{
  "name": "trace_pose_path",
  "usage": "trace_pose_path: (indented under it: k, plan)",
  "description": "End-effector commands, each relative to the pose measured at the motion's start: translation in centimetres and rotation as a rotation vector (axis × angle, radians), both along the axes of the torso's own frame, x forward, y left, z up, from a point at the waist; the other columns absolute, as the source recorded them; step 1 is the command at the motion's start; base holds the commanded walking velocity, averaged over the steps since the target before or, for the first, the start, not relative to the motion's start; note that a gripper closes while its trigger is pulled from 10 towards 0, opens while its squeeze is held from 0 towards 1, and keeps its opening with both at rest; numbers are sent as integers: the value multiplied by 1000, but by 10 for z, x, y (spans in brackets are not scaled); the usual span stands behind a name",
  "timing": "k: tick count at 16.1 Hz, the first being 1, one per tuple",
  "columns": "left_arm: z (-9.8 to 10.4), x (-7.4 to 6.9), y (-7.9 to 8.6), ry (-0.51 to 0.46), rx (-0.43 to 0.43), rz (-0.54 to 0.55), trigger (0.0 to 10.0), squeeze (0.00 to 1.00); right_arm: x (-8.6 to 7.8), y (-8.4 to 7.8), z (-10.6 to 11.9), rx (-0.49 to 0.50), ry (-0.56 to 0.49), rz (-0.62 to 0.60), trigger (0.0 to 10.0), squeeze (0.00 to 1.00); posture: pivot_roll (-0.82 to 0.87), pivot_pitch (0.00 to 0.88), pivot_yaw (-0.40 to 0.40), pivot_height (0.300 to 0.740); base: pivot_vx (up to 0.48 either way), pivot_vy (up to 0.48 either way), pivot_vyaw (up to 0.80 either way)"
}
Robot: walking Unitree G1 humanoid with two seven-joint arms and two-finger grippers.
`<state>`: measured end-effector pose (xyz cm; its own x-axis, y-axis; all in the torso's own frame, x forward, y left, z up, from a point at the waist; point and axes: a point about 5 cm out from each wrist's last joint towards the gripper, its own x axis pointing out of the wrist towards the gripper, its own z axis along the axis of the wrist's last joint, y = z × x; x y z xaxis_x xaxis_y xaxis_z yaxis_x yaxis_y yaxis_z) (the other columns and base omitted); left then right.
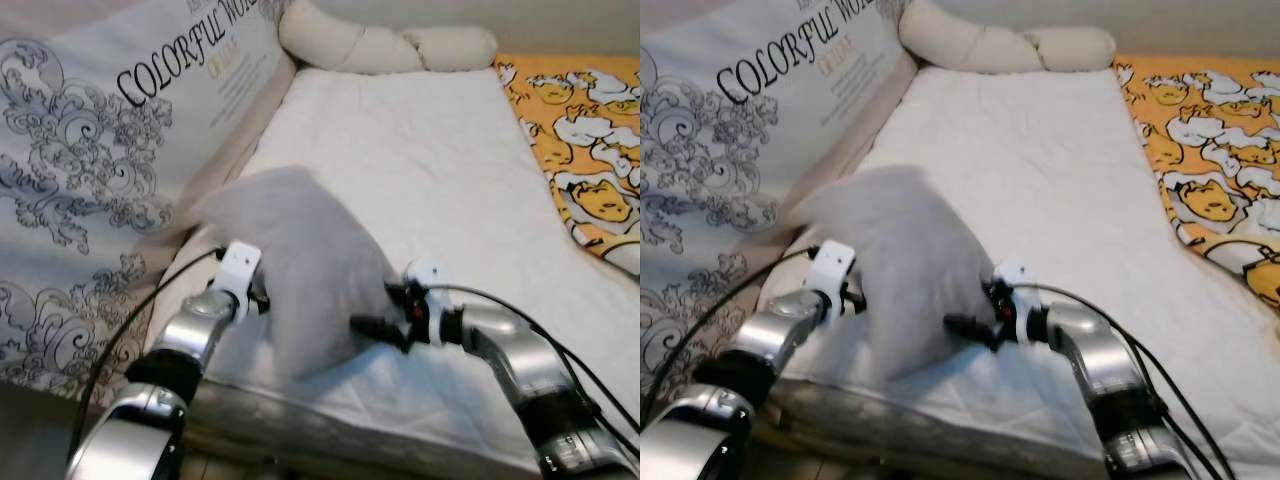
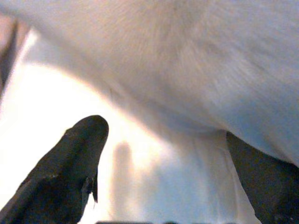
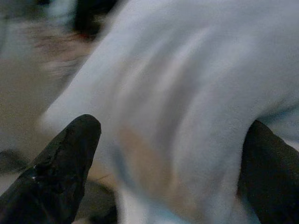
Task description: Clean up the room
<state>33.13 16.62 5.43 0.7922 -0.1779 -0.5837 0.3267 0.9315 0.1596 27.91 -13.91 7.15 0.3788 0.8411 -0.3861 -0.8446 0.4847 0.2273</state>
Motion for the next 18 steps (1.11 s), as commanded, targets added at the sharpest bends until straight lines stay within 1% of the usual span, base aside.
trace_pose_path:
  k: [1, 2, 3, 4, 5, 6, 7, 8, 9, 10, 11, 12, 13, 14, 15, 16, 17, 18]
  plan:
    - [9, 0, 0, -34, -10, -56, 10000, 0, -11, 17, 16, 67, 8, 132, 10000, 0, 16, 0, 79, 740, 0, 0, 0]
    - [13, -6, 7, -27, -5, -100, 10000, 0, -25, 24, 35, 125, 19, 234, 10000, 0, 18, 0, 78, 740, 0, 0, 0]
    - [14, -7, 7, -25, -4, -107, 10000, 0, -27, 25, 38, 133, 20, 246, 10000, 0, 18, 0, 78, 740, 0, 0, 0]
    - [14, -14, 9, 5, -30, -152, 10000, 0, -33, 26, 55, 162, 12, 301, 10000, 0, 21, 0, 76, 740, 0, 0, 0]
    - [13, -21, 10, 32, -39, -191, 10000, 0, -36, 26, 66, 164, 4, 329, 10000, 0, 17, 0, 77, 740, 0, 0, 0]
    - [11, -23, 10, 42, -38, -203, 10000, 0, -36, 25, 69, 154, -4, 336, 10000, 0, 17, 0, 77, 740, 0, 0, 0]
    - [10, -25, 11, 53, -38, -211, 10000, 0, -36, 23, 71, 137, -10, 341, 10000, 0, 20, 0, 76, 740, 0, 0, 0]
    - [9, -30, 11, 69, -42, -212, 10000, 0, -38, 16, 75, 75, -18, 345, 10000, 0, 22, 0, 76, 740, 0, 0, 0]
    - [9, -31, 12, 62, -28, -215, 10000, 0, -39, 9, 74, 21, -18, 347, 10000, 0, 23, 0, 75, 740, 0, 0, 0]
    - [8, -31, 14, 35, 7, -206, 10000, 4, -40, 0, 71, -48, -11, 349, 10000, 0, 24, 0, 75, 740, 0, 0, 0]
    - [8, -30, 21, -40, 33, -154, 10000, 620, -44, -19, 58, -184, 33, 351, 10000, 0, 27, 0, 73, 740, 0, 0, 0]
    - [8, -28, 25, -54, 28, -118, 10000, 804, -44, -25, 49, -231, 55, 325, 10000, 0, 31, 0, 70, 740, 0, 0, 0]
    - [8, -27, 27, -60, 32, -102, 10000, 953, -42, -29, 43, -259, 60, 297, 10000, 0, 35, 0, 69, 740, 0, 0, 0]
    - [9, -27, 30, -74, 24, -89, 10000, 1000, -40, -34, 35, -300, 76, 249, 10000, 0, 36, 0, 67, 740, 0, 0, 0]
    - [10, -28, 31, -77, -9, -92, 10000, 1000, -39, -40, 30, -324, 96, 215, 10000, 145, 36, 0, 68, 740, 0, 0, 0]
    - [12, -30, 32, -85, -42, -91, 10000, 1000, -37, -48, 29, -342, 116, 180, 10000, 1000, 37, 0, 68, 740, 0, 0, 0]
    - [15, -31, 34, -110, -53, -95, 10000, 1000, -34, -58, 32, -351, 122, 148, 10000, 1000, 41, 0, 67, 740, 0, 0, 0]
    - [16, -31, 35, -119, -41, -108, 10000, 1000, -31, -63, 34, -351, 120, 130, 10000, 1000, 42, 0, 66, 740, 0, 0, 0]
